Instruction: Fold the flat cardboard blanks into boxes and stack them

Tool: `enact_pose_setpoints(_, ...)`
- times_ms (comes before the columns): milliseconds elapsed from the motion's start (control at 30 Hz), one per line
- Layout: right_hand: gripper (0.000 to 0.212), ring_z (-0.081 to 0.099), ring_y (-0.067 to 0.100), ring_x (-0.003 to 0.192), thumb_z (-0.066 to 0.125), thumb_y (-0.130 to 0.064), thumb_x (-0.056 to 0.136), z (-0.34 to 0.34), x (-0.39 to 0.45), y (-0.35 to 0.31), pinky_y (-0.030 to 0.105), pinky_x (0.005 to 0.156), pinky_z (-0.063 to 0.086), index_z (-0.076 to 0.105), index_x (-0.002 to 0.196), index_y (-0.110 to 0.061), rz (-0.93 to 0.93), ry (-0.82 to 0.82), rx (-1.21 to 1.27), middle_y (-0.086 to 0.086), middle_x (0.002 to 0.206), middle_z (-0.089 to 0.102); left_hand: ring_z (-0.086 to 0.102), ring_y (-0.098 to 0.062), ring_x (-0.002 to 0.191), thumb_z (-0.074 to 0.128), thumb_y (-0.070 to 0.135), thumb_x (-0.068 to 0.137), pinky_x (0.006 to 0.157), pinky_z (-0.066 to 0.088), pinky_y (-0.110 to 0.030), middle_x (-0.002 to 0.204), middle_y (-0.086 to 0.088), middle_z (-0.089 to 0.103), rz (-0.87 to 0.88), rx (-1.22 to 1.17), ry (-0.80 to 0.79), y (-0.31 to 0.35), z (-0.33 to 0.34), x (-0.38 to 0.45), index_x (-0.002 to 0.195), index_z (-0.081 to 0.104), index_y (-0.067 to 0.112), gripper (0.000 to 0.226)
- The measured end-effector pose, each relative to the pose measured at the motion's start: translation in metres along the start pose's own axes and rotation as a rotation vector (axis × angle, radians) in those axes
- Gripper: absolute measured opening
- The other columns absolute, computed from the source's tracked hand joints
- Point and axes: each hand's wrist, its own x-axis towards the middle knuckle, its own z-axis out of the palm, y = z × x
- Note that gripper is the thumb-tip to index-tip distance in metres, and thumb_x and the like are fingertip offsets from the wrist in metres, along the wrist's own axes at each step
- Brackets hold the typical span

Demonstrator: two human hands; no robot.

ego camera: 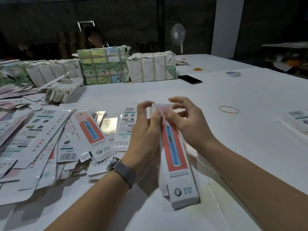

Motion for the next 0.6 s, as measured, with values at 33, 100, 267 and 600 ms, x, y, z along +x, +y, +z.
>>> enact_pose_setpoints(33,0.029,0.066,0.005,0.081,0.071,-0.042,0.089,-0.003,0.001,-0.002,0.020,0.066,0.057,0.062,0.115,-0.035,-0.027,-0.014,-0.049,-0.014,0.101,0.064,0.076,-0.025,0.069,0.043,0.039,0.106,0.063,0.063,-0.039,0.085,-0.011,0.074,0.003,0.004,0.015,-0.001,0.000,0.000,0.121,0.038,0.034,0.017)
enact_pose_setpoints(100,0.044,0.064,0.001,0.083,0.072,-0.050,0.078,-0.010,0.002,-0.009,0.014,0.064,0.053,0.063,0.119,-0.036,-0.048,-0.118,-0.171,-0.019,0.105,0.064,0.076,-0.026,0.068,0.048,0.043,0.103,0.063,0.063,-0.044,0.087,-0.012,0.075,0.005,-0.004,0.045,-0.001,-0.001,0.001,0.120,0.036,0.033,0.023)
enact_pose_setpoints(267,0.083,0.056,-0.003,0.100,0.066,-0.057,0.067,-0.020,-0.009,-0.022,0.008,0.075,0.046,0.044,0.145,-0.040,-0.067,-0.352,-0.461,-0.021,0.114,0.052,0.074,-0.018,0.065,0.049,0.062,0.085,0.052,0.060,-0.040,0.083,0.002,0.077,-0.004,-0.091,0.021,0.001,-0.001,0.001,0.125,0.036,0.037,0.049)
enact_pose_setpoints(600,0.072,0.048,0.018,0.115,0.063,-0.047,0.083,-0.147,-0.013,-0.034,0.040,0.093,0.049,0.040,0.149,-0.030,0.088,0.015,-1.088,-0.003,0.131,0.050,0.071,-0.012,0.065,0.036,0.062,0.100,0.052,0.048,-0.034,0.086,0.017,0.072,0.195,0.150,-0.087,0.002,0.001,-0.002,0.129,0.037,0.048,0.032)
